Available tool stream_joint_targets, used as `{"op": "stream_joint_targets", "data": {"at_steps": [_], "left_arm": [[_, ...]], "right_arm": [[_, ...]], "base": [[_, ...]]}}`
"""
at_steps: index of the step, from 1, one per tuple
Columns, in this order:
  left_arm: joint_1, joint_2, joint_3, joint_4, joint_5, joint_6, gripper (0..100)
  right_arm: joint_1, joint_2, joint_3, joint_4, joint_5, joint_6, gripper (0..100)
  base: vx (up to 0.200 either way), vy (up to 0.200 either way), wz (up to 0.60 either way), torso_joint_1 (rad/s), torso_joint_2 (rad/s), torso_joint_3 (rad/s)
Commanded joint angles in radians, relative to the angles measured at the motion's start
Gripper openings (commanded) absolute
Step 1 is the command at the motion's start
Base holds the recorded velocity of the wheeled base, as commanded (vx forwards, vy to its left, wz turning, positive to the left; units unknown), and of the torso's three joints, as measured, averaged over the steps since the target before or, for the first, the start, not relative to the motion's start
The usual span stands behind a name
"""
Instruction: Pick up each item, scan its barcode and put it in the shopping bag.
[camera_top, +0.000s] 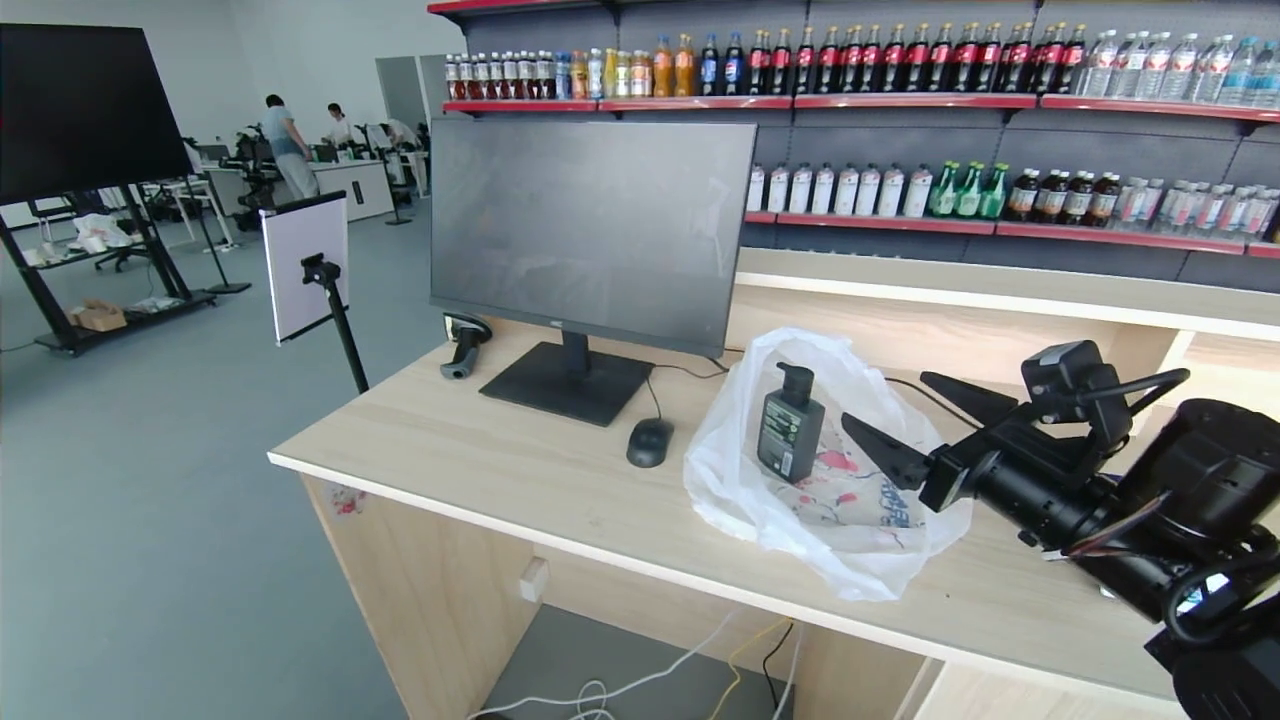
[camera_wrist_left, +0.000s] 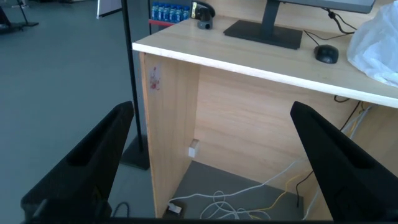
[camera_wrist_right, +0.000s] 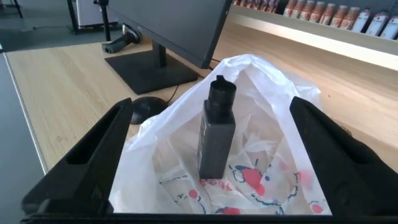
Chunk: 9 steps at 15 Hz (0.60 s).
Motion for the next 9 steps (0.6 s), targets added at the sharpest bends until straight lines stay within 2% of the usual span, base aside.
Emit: {"op": "stream_joint_targets", "data": {"at_steps": [1,9], "left_arm": [[0.000,0.000,0.000,0.000,0.000,-0.001,100],[0.002,0.000,0.000,0.000,0.002,-0.001,100]], "right_arm": [[-0.002,0.001,-0.002,-0.002,0.000,0.006,100],[-0.015,0.003,-0.010,-0.002,0.000,0.009,100]], "base": [[0.000,0.000,-0.60,-0.012,0.00,0.007],[0.000,0.000,-0.60,0.007,0.00,0.002]]}}
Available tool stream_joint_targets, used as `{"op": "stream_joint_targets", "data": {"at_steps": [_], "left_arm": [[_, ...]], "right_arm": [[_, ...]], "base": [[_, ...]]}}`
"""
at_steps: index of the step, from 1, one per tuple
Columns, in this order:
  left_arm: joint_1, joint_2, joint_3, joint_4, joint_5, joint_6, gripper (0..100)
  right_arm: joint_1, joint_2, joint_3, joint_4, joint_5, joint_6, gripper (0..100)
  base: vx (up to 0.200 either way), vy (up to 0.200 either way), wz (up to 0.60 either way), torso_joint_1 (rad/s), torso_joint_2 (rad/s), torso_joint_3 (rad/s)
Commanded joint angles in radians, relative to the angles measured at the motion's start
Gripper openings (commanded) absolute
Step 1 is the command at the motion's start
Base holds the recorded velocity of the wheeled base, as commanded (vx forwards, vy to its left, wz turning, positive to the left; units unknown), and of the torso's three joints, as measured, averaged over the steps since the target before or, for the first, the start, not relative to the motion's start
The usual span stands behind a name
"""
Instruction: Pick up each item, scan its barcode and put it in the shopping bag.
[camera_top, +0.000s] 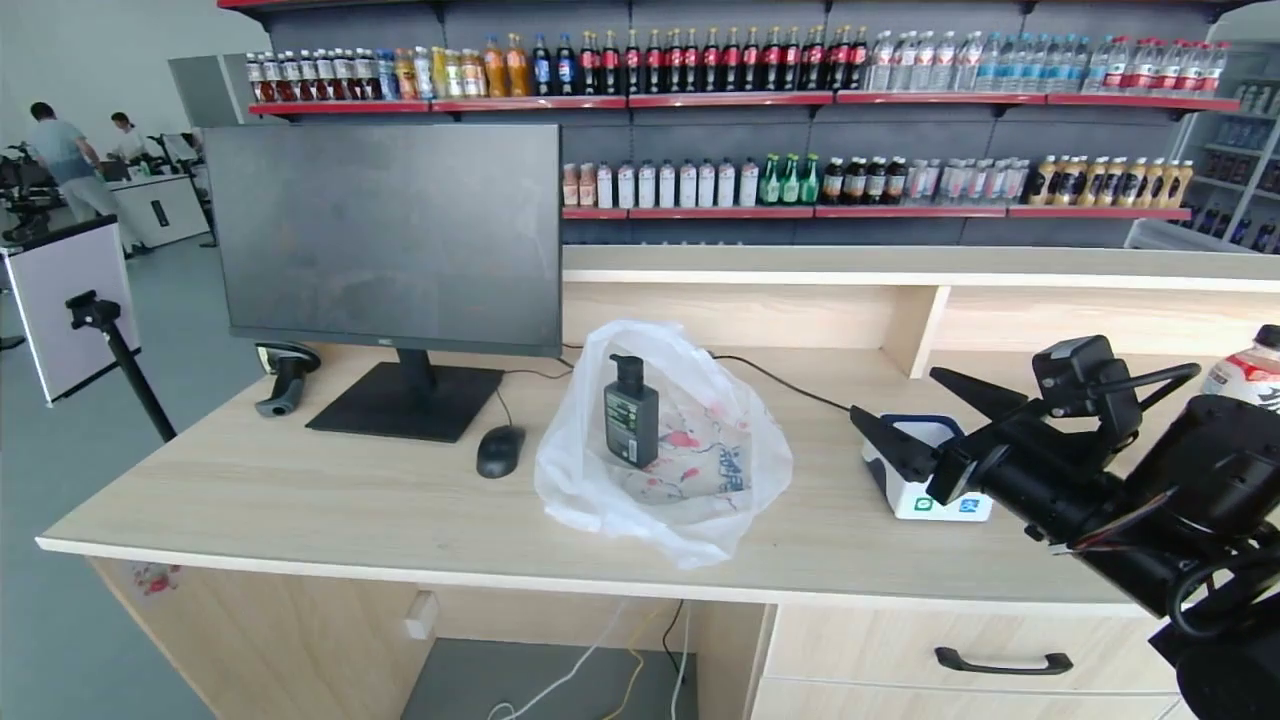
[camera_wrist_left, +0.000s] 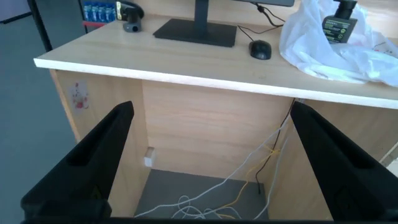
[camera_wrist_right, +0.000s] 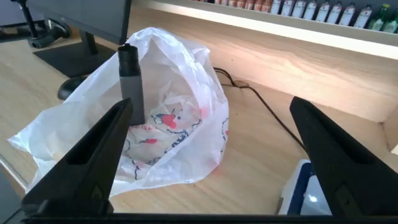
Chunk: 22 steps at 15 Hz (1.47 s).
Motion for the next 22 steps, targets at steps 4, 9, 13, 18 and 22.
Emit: {"op": "stream_joint_targets", "data": {"at_steps": [4,9,13,18,22], "left_arm": [[0.000,0.000,0.000,0.000,0.000,0.000,100],[0.002,0.000,0.000,0.000,0.000,-0.002,100],[0.000,0.000,0.000,0.000,0.002,-0.002,100],[0.002,0.000,0.000,0.000,0.000,0.000,100],[0.002,0.000,0.000,0.000,0.002,-0.002,100]], "right_arm": [[0.000,0.005,-0.028,-0.001,0.001,0.000,100],[-0.008,0.017,-0.022,-0.001,0.001,-0.002,100],[-0.009,0.018,-0.028,-0.001,0.001,-0.002,100],[-0.001,-0.038,-0.040,-0.001,0.001,-0.003,100],[0.002,-0.054,-0.065,-0.001,0.001,-0.005,100]], "base": [[0.000,0.000,0.00,0.000,0.00,0.000],[0.000,-0.200,0.00,0.004,0.00,0.001],[0.000,-0.200,0.00,0.006,0.01,0.001],[0.000,-0.200,0.00,-0.001,0.00,0.002],[0.000,-0.200,0.00,0.000,0.00,0.002]]}}
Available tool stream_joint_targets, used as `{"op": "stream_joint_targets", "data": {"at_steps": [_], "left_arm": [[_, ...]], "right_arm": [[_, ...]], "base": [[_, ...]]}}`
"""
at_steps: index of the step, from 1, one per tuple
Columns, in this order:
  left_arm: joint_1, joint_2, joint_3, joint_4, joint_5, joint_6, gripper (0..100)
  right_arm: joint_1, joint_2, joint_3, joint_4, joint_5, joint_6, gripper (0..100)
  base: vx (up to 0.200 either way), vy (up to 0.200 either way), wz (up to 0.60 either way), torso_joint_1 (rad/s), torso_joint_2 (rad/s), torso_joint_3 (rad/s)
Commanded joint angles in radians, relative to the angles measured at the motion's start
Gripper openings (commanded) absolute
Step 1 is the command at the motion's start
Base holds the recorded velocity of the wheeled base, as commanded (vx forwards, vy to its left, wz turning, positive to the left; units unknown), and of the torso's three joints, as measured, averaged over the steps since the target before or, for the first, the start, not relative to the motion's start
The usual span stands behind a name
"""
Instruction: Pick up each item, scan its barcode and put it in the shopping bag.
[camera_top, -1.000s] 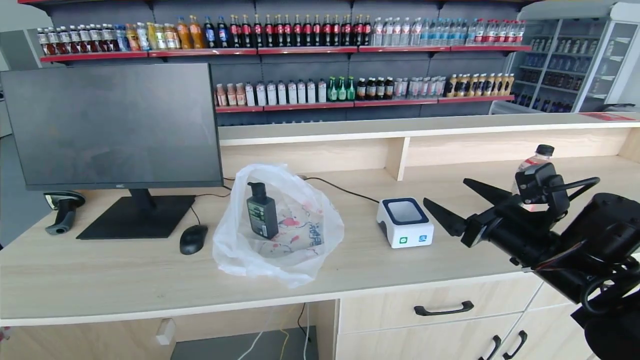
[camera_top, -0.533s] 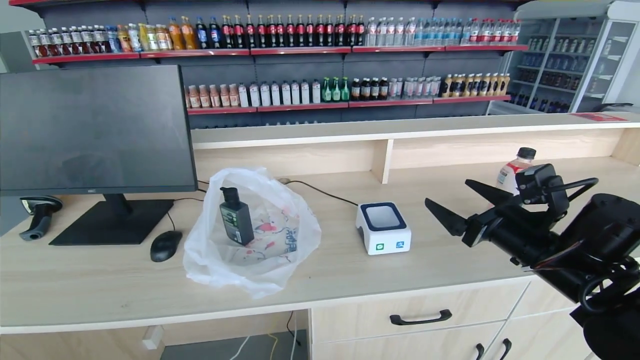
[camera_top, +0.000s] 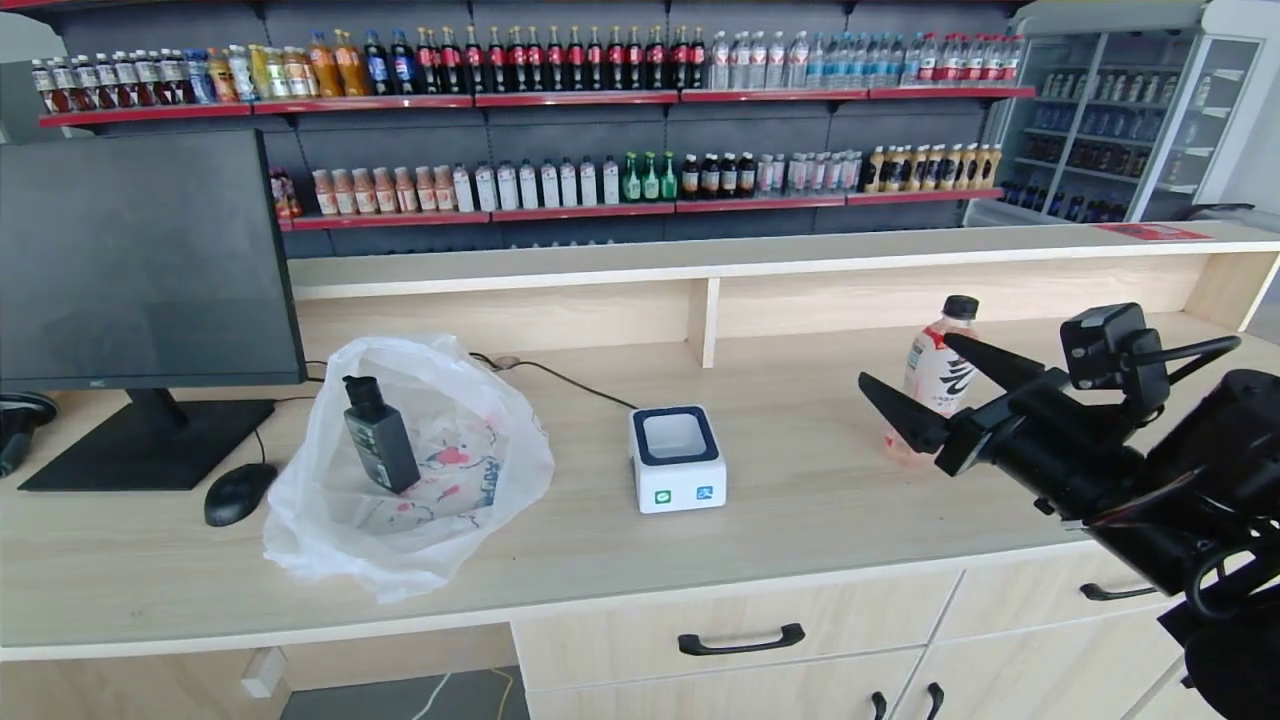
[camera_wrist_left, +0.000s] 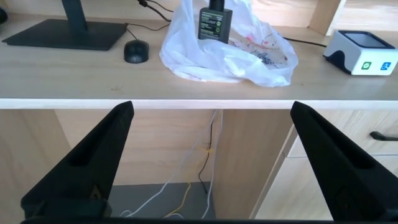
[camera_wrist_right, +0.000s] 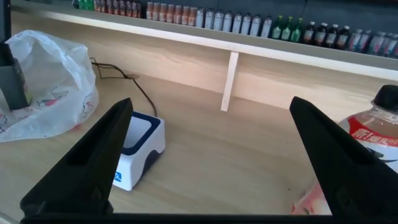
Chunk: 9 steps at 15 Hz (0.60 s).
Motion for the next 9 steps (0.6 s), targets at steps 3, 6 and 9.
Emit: {"op": "stream_joint_targets", "data": {"at_steps": [3,6,9], "left_arm": [[0.001,0.000,0.000,0.000,0.000,0.000,100],[-0.001,0.000,0.000,0.000,0.001,0.000,100],[0.001,0.000,0.000,0.000,0.000,0.000,100]], "right_arm": [[-0.007,-0.019,-0.018,-0.002,0.001,-0.003,100],[-0.012,0.021,-0.024,-0.002,0.001,-0.001,100],[-0.061,0.067,0.010,-0.002,0.001,0.002,100]], "base": [[0.000,-0.200,0.00,0.005,0.01,0.001],[0.000,-0.133,0.00,0.003,0.00,0.003],[0.000,0.000,0.00,0.000,0.00,0.000]]}}
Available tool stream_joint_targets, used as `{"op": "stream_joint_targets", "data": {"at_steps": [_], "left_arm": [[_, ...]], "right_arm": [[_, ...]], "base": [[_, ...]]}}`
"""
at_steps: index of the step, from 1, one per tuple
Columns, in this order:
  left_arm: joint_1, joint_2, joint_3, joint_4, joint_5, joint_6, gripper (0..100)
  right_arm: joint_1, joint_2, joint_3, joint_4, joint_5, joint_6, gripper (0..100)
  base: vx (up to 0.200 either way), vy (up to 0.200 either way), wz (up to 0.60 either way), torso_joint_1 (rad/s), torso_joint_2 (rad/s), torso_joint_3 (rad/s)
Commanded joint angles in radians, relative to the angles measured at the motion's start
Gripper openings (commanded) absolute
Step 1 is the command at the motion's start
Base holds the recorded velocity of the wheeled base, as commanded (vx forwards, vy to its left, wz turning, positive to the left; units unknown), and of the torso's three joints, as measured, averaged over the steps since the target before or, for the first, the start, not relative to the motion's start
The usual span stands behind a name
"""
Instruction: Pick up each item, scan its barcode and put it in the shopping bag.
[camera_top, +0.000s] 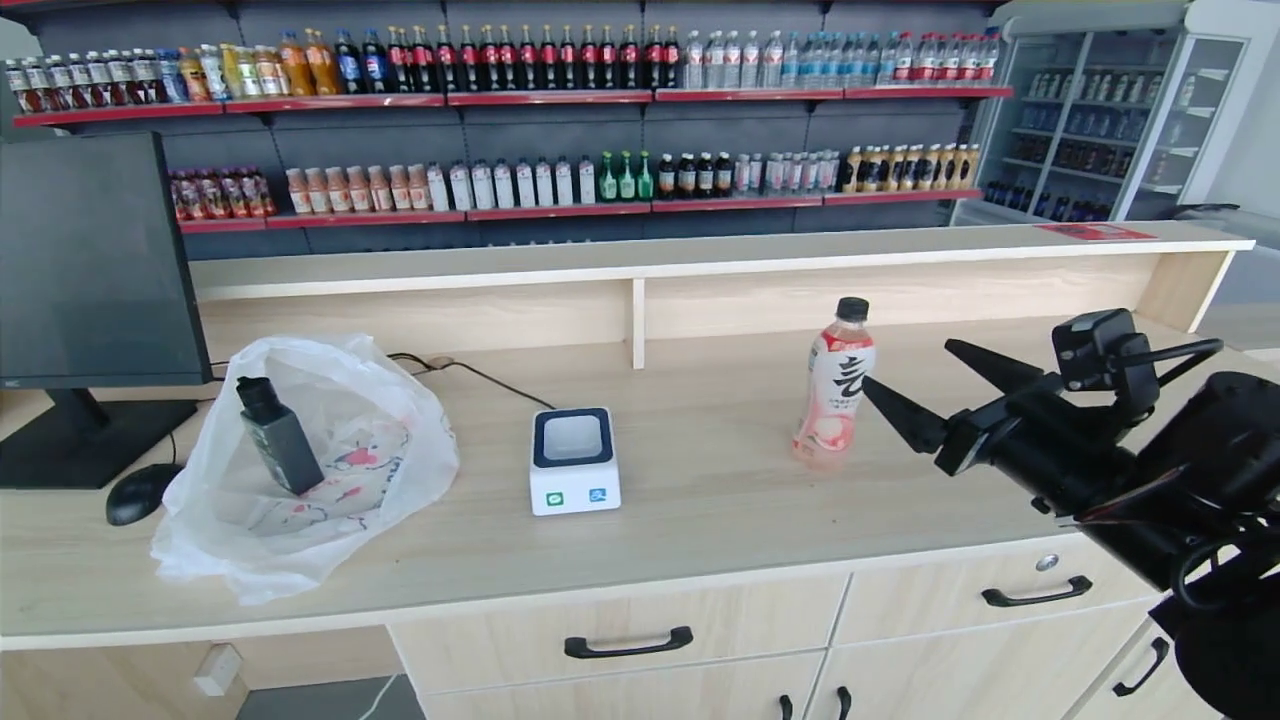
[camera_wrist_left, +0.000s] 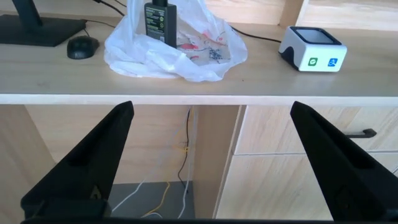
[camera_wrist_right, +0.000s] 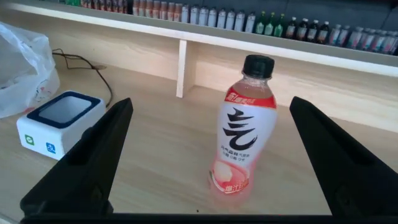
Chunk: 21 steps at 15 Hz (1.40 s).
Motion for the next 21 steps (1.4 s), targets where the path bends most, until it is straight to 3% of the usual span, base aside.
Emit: {"op": "stream_joint_targets", "data": {"at_steps": [1,3,7,21], "left_arm": [[0.001,0.000,0.000,0.000,0.000,0.000,100],[0.001,0.000,0.000,0.000,0.001,0.000,100],[0.001,0.000,0.000,0.000,0.001,0.000,100],[0.000,0.000,0.000,0.000,0.001,-0.002,100]], "right_arm": [[-0.054,0.041,0.019,-0.001,0.000,0.001,100],[-0.082,0.060,0.028,-0.001,0.000,-0.001,100],[-0.039,0.086,0.058,-0.001,0.000,0.001,100],[-0.033,0.241,-0.025,-0.001,-0.020,-0.013,100]], "base": [[0.000,0.000,0.00,0.000,0.00,0.000],[0.000,0.000,0.00,0.000,0.00,0.000],[0.000,0.000,0.00,0.000,0.00,0.000],[0.000,0.000,0.00,0.000,0.00,0.000]]}}
